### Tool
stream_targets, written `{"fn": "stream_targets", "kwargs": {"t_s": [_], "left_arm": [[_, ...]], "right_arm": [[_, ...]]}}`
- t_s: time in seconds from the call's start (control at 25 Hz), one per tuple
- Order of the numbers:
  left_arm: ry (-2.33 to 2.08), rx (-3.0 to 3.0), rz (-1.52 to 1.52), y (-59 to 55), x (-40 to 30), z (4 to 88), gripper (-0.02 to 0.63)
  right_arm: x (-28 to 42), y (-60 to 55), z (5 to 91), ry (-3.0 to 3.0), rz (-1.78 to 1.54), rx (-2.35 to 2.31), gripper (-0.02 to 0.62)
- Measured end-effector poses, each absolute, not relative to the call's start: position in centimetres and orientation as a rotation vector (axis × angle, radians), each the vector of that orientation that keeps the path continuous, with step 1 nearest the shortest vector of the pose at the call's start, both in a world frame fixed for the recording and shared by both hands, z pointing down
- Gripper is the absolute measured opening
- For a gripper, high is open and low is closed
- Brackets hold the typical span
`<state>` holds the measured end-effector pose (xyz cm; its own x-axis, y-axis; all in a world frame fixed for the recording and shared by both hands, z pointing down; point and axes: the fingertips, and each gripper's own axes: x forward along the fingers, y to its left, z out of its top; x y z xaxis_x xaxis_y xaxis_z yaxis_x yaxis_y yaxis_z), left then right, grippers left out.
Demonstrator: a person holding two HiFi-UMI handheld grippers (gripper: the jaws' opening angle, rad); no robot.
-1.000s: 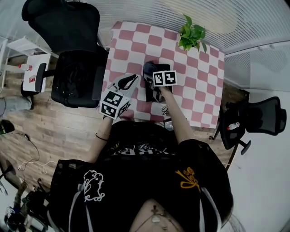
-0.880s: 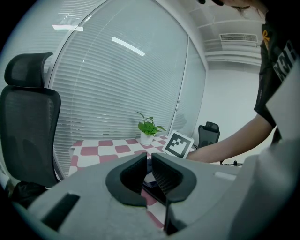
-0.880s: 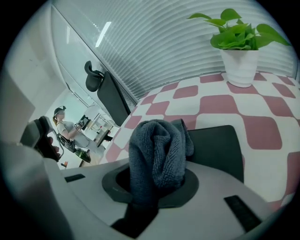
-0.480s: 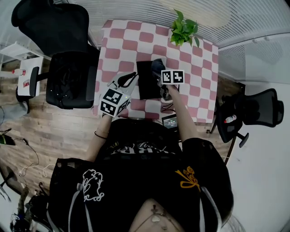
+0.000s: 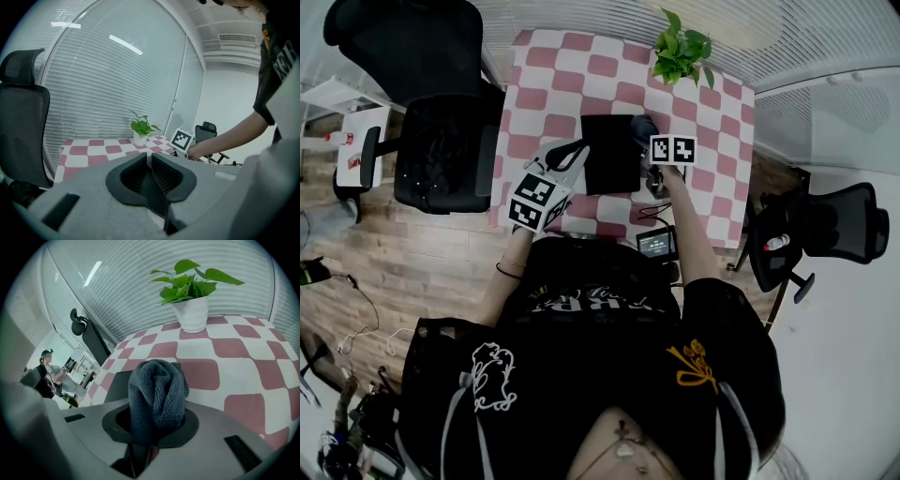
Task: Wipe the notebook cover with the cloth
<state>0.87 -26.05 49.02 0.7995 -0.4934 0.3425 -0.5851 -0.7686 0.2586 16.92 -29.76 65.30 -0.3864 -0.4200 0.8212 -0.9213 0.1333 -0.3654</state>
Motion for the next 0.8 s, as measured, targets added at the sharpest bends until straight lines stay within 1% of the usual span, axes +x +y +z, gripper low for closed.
{"fn": "stream_targets", "kwargs": {"t_s": [0.28, 0.44, 0.6, 0.8], "left_arm": [[-0.861, 2.614, 0.374, -25.3, 0.4, 49.4, 0.026], [-0.899, 2.591, 0.386, -24.9, -0.7, 49.8, 0.026], [-0.933, 2.587, 0.378, -24.8, -1.2, 49.5, 0.025], [-0.966, 2.583, 0.367, -24.4, -2.0, 49.2, 0.025]], "right_arm": [[14.9, -30.1, 62.9, -1.966, 1.163, 1.282, 0.072], [9.8, -29.1, 60.9, -2.094, 1.152, 1.192, 0.072], [4.4, -27.2, 61.0, -2.159, 1.154, 1.065, 0.072], [1.1, -25.6, 62.9, -2.134, 1.178, 0.982, 0.072]]}}
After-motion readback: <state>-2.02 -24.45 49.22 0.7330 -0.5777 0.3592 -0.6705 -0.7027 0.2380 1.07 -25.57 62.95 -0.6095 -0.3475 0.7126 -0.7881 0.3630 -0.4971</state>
